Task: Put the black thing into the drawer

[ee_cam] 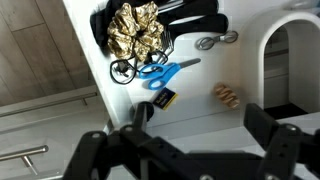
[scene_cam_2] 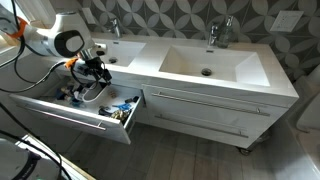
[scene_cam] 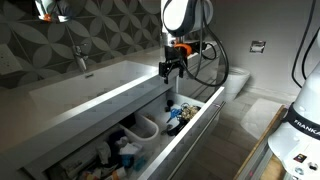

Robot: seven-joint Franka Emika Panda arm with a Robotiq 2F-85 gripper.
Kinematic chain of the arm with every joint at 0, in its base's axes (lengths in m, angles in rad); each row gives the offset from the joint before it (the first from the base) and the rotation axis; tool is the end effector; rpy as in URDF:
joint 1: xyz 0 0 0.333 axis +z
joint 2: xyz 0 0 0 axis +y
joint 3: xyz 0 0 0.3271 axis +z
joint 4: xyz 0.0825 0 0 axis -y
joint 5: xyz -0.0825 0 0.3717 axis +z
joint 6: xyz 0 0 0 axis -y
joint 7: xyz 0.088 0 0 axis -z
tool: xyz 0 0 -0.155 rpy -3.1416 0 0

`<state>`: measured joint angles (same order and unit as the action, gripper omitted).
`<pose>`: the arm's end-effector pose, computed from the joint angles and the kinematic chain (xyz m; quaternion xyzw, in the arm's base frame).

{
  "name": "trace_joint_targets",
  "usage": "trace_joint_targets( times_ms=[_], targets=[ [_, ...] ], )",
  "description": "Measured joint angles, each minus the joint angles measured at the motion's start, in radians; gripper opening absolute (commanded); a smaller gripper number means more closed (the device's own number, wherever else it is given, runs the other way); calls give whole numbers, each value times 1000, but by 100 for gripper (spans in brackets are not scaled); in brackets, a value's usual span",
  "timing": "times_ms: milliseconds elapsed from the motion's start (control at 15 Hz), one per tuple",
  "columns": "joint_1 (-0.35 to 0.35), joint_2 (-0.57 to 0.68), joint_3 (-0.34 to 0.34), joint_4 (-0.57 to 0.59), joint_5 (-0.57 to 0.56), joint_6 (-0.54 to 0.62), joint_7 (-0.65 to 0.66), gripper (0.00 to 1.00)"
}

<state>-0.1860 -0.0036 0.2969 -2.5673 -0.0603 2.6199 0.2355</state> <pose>0.4473 0.0497 0.2442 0.9988 -0.0365 0.0304 0.0112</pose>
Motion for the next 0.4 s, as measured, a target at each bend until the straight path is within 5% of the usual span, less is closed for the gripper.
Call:
trace_joint_targets(
  times_ms=[400],
  targets=[
    [1,-2,-4,-1,1,0,-3,100]
  ],
)
